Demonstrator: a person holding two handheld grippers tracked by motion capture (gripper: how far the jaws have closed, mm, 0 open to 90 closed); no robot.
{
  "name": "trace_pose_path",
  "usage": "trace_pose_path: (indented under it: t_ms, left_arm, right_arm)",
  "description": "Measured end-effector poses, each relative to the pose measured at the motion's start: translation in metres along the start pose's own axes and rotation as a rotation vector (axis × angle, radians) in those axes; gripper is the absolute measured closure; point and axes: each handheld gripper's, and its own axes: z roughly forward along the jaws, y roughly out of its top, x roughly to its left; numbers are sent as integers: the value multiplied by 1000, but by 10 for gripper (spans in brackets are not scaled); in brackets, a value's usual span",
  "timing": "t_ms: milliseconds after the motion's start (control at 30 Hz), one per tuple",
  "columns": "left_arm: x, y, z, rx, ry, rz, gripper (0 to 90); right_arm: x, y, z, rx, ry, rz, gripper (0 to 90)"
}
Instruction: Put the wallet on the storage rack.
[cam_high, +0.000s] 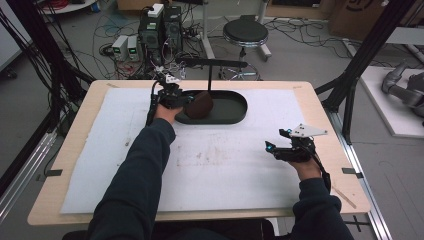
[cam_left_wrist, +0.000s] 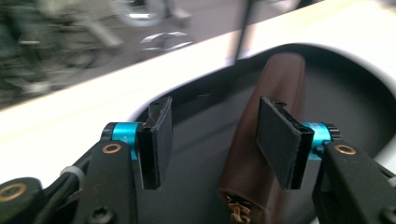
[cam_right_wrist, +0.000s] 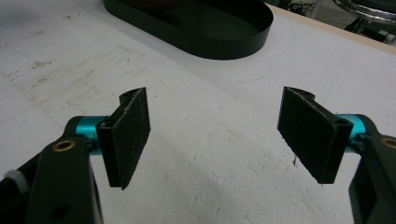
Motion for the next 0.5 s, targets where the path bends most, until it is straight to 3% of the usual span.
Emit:
trace_pose_path:
  t_ms: [67, 267, 333, 467, 500]
  left_arm:
    - [2, 1, -2, -4, 20, -1, 474]
    - [-1, 3, -7, -26, -17, -2, 474]
    - [-2, 4, -10, -37, -38, -12, 474]
    - [-3, -2, -27, -85, -127, -61, 472]
    - [-3, -2, -27, -85, -127, -61, 471]
  right_arm:
    - [0, 0, 0, 5, 0, 1, 257]
    - [-2, 0, 1, 4, -1, -1, 257]
    - [0, 0, 0, 2, 1, -2, 257]
    - [0, 0, 0, 5, 0, -3, 257]
    - [0, 0, 0, 3, 0, -2, 257]
